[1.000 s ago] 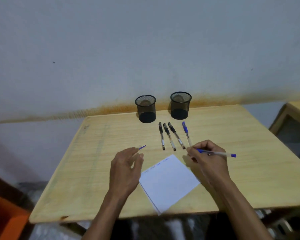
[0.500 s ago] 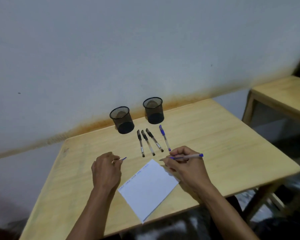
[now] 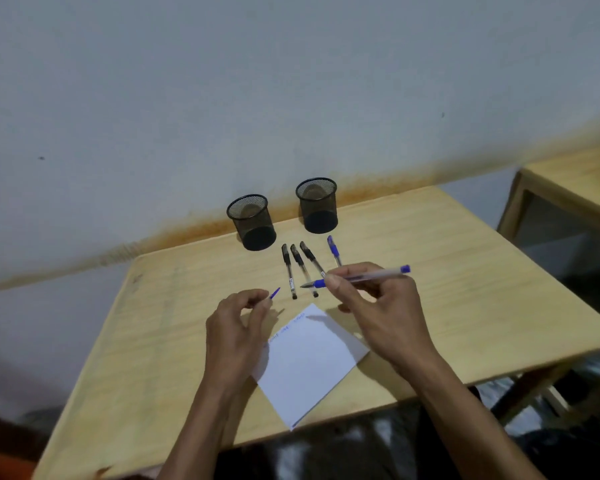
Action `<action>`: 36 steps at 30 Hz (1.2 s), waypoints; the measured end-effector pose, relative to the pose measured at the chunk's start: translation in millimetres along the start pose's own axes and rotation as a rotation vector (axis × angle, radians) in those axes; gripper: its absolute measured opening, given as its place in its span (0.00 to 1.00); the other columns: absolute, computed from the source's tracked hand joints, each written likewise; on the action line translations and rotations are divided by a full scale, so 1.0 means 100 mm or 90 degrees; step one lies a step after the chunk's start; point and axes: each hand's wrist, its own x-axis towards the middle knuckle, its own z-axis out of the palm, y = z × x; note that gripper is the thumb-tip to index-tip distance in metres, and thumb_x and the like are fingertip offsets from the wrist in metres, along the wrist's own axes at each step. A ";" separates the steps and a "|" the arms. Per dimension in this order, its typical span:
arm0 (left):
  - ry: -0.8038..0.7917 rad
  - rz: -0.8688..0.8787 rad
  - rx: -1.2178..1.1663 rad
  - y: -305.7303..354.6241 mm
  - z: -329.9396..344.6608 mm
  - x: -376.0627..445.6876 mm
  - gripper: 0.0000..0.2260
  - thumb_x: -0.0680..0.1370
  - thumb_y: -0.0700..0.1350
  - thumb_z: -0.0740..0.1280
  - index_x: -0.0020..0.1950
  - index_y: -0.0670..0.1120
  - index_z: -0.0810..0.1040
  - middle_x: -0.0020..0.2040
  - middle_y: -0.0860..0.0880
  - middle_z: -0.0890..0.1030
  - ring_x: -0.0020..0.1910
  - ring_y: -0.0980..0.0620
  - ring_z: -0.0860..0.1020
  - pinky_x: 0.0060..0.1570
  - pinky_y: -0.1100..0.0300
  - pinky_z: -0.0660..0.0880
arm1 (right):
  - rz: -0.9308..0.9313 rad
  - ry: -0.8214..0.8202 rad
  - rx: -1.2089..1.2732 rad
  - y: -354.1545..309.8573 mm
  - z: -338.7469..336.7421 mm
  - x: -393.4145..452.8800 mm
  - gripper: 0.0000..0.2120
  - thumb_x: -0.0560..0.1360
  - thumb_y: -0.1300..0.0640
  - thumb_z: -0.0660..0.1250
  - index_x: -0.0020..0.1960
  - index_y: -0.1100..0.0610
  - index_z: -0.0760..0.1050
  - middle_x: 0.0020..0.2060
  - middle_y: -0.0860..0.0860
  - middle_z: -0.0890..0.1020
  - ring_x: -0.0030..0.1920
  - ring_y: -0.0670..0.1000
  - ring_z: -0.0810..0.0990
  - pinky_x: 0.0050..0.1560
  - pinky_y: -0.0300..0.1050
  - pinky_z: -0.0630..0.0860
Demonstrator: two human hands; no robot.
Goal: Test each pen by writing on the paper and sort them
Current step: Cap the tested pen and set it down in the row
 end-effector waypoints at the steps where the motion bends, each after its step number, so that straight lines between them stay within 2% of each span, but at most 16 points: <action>1: 0.002 -0.001 -0.040 0.05 -0.02 -0.06 0.05 0.78 0.45 0.70 0.52 0.52 0.83 0.50 0.56 0.83 0.52 0.60 0.79 0.45 0.67 0.72 | -0.018 -0.012 -0.008 -0.04 0.01 0.00 0.01 0.73 0.51 0.77 0.45 0.46 0.86 0.52 0.41 0.86 0.58 0.40 0.82 0.55 0.49 0.83; 4: 0.010 0.026 -0.089 0.13 -0.07 -0.21 0.07 0.77 0.43 0.70 0.48 0.56 0.82 0.48 0.58 0.82 0.53 0.60 0.79 0.46 0.68 0.71 | -0.071 -0.040 -0.039 -0.13 0.05 -0.03 0.04 0.72 0.45 0.74 0.43 0.43 0.85 0.66 0.35 0.77 0.67 0.38 0.75 0.64 0.48 0.77; 7: 0.015 0.071 -0.101 0.17 -0.12 -0.31 0.07 0.78 0.43 0.70 0.48 0.56 0.81 0.49 0.61 0.80 0.54 0.57 0.79 0.50 0.68 0.72 | -0.120 -0.037 -0.079 -0.14 0.12 -0.06 0.10 0.68 0.36 0.71 0.44 0.39 0.84 0.70 0.32 0.71 0.72 0.40 0.71 0.69 0.52 0.73; 10: 0.015 0.111 -0.101 0.16 -0.16 -0.33 0.07 0.76 0.45 0.68 0.49 0.56 0.82 0.51 0.62 0.80 0.54 0.55 0.79 0.52 0.67 0.72 | -0.126 -0.048 -0.091 -0.11 0.17 -0.07 0.11 0.67 0.35 0.70 0.44 0.39 0.84 0.71 0.33 0.71 0.73 0.39 0.70 0.70 0.53 0.73; 14: 0.017 0.143 -0.094 0.16 -0.19 -0.34 0.08 0.76 0.44 0.68 0.50 0.57 0.81 0.50 0.62 0.81 0.55 0.55 0.79 0.53 0.64 0.73 | -0.117 -0.062 -0.077 -0.08 0.23 -0.10 0.09 0.68 0.39 0.72 0.43 0.41 0.84 0.71 0.35 0.72 0.71 0.38 0.71 0.66 0.43 0.73; 20: 0.006 0.167 -0.096 0.16 -0.19 -0.32 0.07 0.76 0.44 0.69 0.50 0.56 0.81 0.49 0.60 0.82 0.54 0.53 0.79 0.53 0.53 0.75 | -0.106 -0.075 -0.044 -0.13 0.24 -0.12 0.07 0.67 0.40 0.72 0.42 0.41 0.84 0.68 0.36 0.75 0.69 0.36 0.73 0.58 0.35 0.73; 24: -0.003 0.178 -0.110 0.22 -0.18 -0.33 0.07 0.76 0.51 0.66 0.50 0.54 0.82 0.48 0.59 0.82 0.54 0.52 0.79 0.53 0.47 0.75 | -0.130 -0.093 -0.062 -0.13 0.21 -0.13 0.08 0.69 0.42 0.73 0.44 0.44 0.85 0.67 0.38 0.77 0.68 0.36 0.74 0.58 0.37 0.74; 27: -0.020 0.168 -0.134 0.30 -0.17 -0.34 0.05 0.77 0.49 0.68 0.50 0.53 0.82 0.47 0.58 0.82 0.51 0.53 0.80 0.51 0.54 0.76 | -0.118 -0.075 -0.037 -0.12 0.22 -0.13 0.07 0.68 0.42 0.73 0.42 0.42 0.86 0.65 0.38 0.79 0.66 0.37 0.76 0.57 0.42 0.77; 32: -0.017 0.162 -0.121 0.30 -0.18 -0.32 0.06 0.75 0.42 0.69 0.49 0.48 0.85 0.44 0.55 0.83 0.48 0.53 0.81 0.50 0.69 0.72 | -0.110 -0.025 -0.017 -0.02 0.36 -0.20 0.01 0.70 0.45 0.73 0.40 0.40 0.84 0.56 0.39 0.84 0.61 0.36 0.79 0.49 0.41 0.79; 36: -0.034 0.166 -0.108 0.31 -0.20 -0.30 0.06 0.75 0.43 0.70 0.50 0.49 0.85 0.44 0.55 0.84 0.47 0.53 0.81 0.51 0.71 0.72 | -0.094 -0.031 0.007 -0.02 0.32 -0.17 0.03 0.68 0.43 0.73 0.39 0.42 0.84 0.50 0.39 0.86 0.58 0.38 0.81 0.48 0.36 0.80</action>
